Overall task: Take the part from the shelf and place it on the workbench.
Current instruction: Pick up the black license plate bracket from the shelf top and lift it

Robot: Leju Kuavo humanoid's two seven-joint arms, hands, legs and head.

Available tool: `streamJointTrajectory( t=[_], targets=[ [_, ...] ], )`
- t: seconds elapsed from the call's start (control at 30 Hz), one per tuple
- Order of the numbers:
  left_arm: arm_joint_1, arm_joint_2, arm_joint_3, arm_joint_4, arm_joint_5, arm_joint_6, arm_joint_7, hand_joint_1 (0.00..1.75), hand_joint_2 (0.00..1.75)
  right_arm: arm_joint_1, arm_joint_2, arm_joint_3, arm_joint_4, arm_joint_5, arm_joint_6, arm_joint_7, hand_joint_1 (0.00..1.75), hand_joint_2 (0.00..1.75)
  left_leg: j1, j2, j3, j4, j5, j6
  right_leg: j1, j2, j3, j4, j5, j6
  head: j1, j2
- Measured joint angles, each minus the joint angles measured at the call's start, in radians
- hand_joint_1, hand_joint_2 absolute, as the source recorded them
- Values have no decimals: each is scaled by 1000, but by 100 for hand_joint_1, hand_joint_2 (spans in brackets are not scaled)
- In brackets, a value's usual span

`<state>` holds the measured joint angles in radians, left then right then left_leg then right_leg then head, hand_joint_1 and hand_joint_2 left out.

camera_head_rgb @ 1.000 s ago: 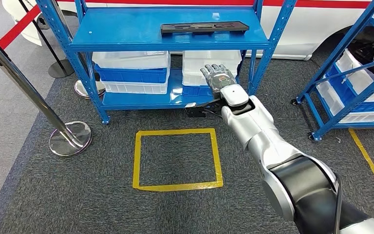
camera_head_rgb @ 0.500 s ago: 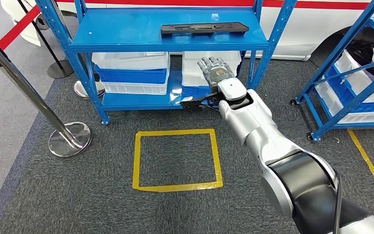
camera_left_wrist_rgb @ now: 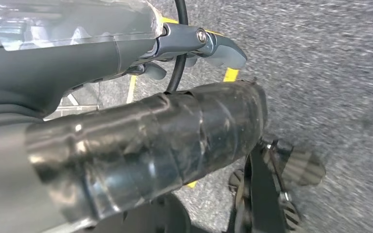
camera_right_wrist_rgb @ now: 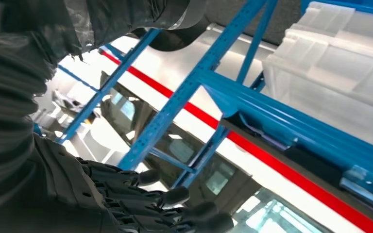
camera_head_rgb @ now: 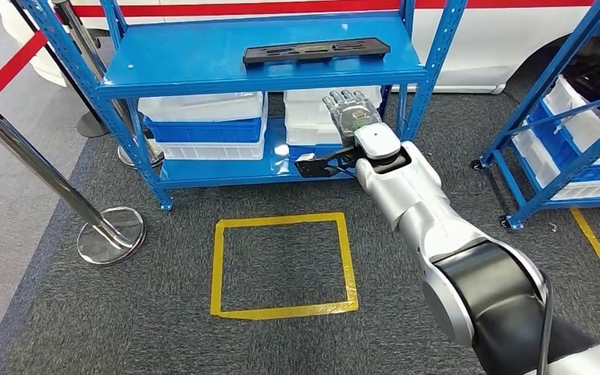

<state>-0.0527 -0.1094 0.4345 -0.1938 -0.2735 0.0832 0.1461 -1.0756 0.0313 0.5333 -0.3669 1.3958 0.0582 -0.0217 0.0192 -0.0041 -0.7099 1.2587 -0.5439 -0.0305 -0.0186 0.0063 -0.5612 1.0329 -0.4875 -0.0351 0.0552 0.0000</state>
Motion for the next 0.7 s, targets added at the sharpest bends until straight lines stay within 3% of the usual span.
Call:
streamJointTrajectory(
  t=[0.03, 0.07, 0.13, 0.17, 0.2, 0.23, 0.27, 0.33, 0.37, 0.43, 0.47, 0.5, 0.57, 0.6, 0.63, 0.7],
  targets=[
    [1, 0, 0, 0, -1, 0, 0, 0, 0, 4, 0, 0, 0, 0, 1, 0, 0, 175, 0, 0, -41, 44, 4, 1, 2, 0, 15, 0, -12, 0, 0, 0],
    [4, 0, 0, 0, -1, 1, 0, 0, 0, 8, 0, 0, 1, 0, 2, 0, 0, 175, -1, 0, -66, 50, 33, 3, 4, 1, 33, 0, -27, 0, 0, 0],
    [9, 1, 0, 0, -4, 1, -2, 0, 0, 11, 0, 0, 1, 0, 2, 0, 0, 175, -6, 0, -58, -59, 147, 16, 6, 3, 75, -2, -59, 2, 0, 0],
    [11, 2, 0, 1, -6, 1, -2, 0, 0, 12, 0, 0, 2, 1, 2, 0, 0, 175, -11, 0, -39, -119, 193, 27, 7, 2, 93, -7, -75, 4, 0, 0],
    [12, 3, 0, 1, -8, 1, -3, 0, 0, 13, 1, 0, 2, 1, 3, -1, 0, 175, -17, 1, -20, -166, 220, 37, 6, 2, 108, -15, -86, 8, 0, 0],
    [13, 4, 0, 2, -9, 1, -4, 0, 0, 15, 2, 0, 3, 2, 3, -1, 0, 175, -22, 1, -3, -194, 222, 48, 5, 2, 120, -27, -93, 14, -1, 0],
    [12, 4, 0, 2, -11, 0, -5, 0, 0, 17, 2, 0, 4, 2, 3, -1, 0, 175, -26, 2, 12, -203, 204, 58, 5, 2, 131, -39, -94, 21, -1, 0],
    [10, 4, 0, 2, -15, 0, -8, 0, 0, 19, 4, 0, 2, 2, 3, -2, 0, 175, -24, 5, 50, -249, 173, 71, 7, 1, 135, -27, -73, 34, -2, 0],
    [11, 4, 0, 2, -17, -1, -10, 0, 0, 20, 4, 0, 0, 2, 2, -2, 0, 175, -20, 6, 73, -271, 161, 75, 9, 0, 117, 12, -50, 37, -1, 0],
    [15, 3, 0, 2, -19, -2, -14, 0, 0, 29, 4, 0, 2, 3, 2, -2, 0, 175, -15, 3, 127, -312, 144, 77, 8, -1, 42, 133, -23, 40, -1, 0],
    [17, 3, 0, 3, -19, -4, -16, 0, 0, 40, 3, 0, 5, 3, 2, -2, 0, 175, -15, 0, 157, -329, 133, 78, 8, -1, 2, 187, -39, 41, 0, 0],
    [18, 3, 0, 3, -19, -5, -17, 0, 0, 53, 2, 0, 9, 3, 2, -2, 0, 175, -15, -3, 188, -343, 120, 78, 7, -1, -35, 221, -78, 44, -1, 0],
    [21, 3, 0, 3, -20, -6, -18, 0, 0, 71, 1, 0, 14, 3, 3, -3, 0, 175, -14, -12, 246, -361, 91, 75, 5, -1, -94, 221, -173, 50, 0, 0],
    [22, 3, 0, 3, -21, -6, -18, 0, 0, 71, 1, 0, 16, 3, 3, -3, 0, 175, -14, -15, 271, -364, 75, 72, 4, -1, -116, 191, -195, 52, 0, 0],
    [23, 2, 0, 3, -23, -6, -19, 0, 0, 69, 0, 0, 16, 3, 3, -3, 0, 175, -14, -17, 296, -365, 55, 68, 3, -2, -134, 144, -174, 53, 0, 0],
    [28, 2, 0, 6, -30, -6, -25, 0, 0, 71, -6, 0, 21, 4, 5, -3, 0, 175, -15, -20, 337, -357, 10, 58, 6, -8, -162, 22, 25, 48, -1, 0]
  ],
)
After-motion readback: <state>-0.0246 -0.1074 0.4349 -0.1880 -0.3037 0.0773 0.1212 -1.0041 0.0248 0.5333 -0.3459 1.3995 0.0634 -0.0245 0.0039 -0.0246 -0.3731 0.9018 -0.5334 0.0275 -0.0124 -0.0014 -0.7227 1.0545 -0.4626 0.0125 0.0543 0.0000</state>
